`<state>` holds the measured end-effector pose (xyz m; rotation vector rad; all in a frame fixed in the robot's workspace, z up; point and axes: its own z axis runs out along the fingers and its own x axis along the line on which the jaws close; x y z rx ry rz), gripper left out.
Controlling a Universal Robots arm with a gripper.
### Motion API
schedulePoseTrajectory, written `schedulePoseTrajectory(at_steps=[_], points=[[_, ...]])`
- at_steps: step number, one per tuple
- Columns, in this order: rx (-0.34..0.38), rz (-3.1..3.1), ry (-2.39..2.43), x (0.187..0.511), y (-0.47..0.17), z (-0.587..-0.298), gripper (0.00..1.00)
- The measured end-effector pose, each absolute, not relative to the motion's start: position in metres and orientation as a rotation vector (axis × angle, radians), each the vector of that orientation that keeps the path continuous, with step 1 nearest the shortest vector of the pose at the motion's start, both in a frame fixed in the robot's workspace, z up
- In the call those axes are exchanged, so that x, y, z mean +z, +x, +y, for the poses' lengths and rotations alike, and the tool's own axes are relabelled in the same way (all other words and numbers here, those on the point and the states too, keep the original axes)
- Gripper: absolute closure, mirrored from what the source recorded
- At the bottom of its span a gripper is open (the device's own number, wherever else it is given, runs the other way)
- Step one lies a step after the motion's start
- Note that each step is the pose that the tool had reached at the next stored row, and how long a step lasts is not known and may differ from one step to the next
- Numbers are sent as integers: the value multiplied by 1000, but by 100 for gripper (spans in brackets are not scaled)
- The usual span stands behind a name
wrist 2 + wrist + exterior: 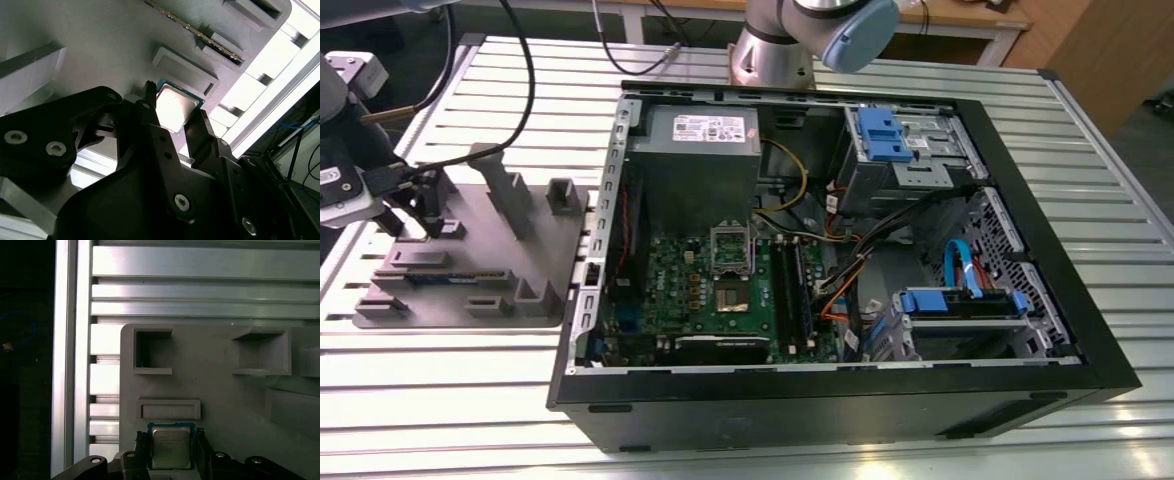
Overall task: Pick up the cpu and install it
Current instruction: 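Pick up the cpu and move it towards the insertion slot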
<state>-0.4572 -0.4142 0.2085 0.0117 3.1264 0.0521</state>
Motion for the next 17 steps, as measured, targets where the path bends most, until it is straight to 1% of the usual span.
schedulePoseTrajectory(at_steps=[17], points=[[52, 3127, 12, 214, -457, -414, 53]])
